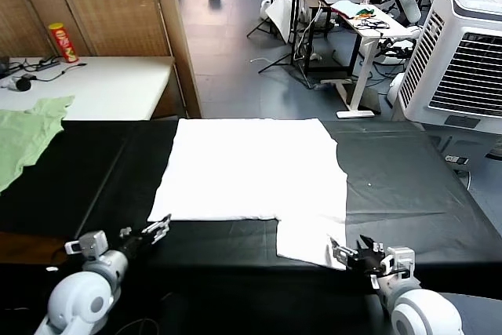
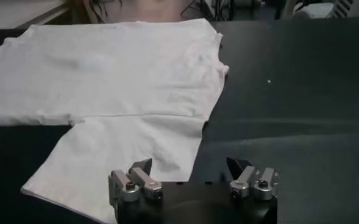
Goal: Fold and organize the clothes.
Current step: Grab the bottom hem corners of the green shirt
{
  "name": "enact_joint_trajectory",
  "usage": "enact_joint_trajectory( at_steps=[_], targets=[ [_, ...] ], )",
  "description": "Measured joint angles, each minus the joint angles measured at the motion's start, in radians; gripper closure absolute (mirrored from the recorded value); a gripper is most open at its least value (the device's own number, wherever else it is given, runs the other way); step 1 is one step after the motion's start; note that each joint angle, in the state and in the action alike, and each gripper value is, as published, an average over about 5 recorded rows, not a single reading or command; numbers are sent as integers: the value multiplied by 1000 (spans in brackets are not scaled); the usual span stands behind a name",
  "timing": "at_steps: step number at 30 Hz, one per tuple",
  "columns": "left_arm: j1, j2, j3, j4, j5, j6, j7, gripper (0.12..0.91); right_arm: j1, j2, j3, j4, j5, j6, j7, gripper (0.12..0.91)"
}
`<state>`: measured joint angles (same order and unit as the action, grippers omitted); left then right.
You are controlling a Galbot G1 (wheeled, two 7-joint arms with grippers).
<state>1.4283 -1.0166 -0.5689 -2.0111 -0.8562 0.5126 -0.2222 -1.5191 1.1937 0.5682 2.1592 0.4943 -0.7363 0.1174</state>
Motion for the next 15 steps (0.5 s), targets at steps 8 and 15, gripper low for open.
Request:
enact_joint_trajectory(
  at_steps=[8, 15],
  targets=[
    [-6, -10, 9, 31, 22, -8, 1, 256, -5, 13, -7, -11, -9, 2, -4, 513],
    [-5, -14, 13, 52, 33, -23, 12, 599, -15, 27, -11, -8, -21, 2, -2, 864]
  ],
)
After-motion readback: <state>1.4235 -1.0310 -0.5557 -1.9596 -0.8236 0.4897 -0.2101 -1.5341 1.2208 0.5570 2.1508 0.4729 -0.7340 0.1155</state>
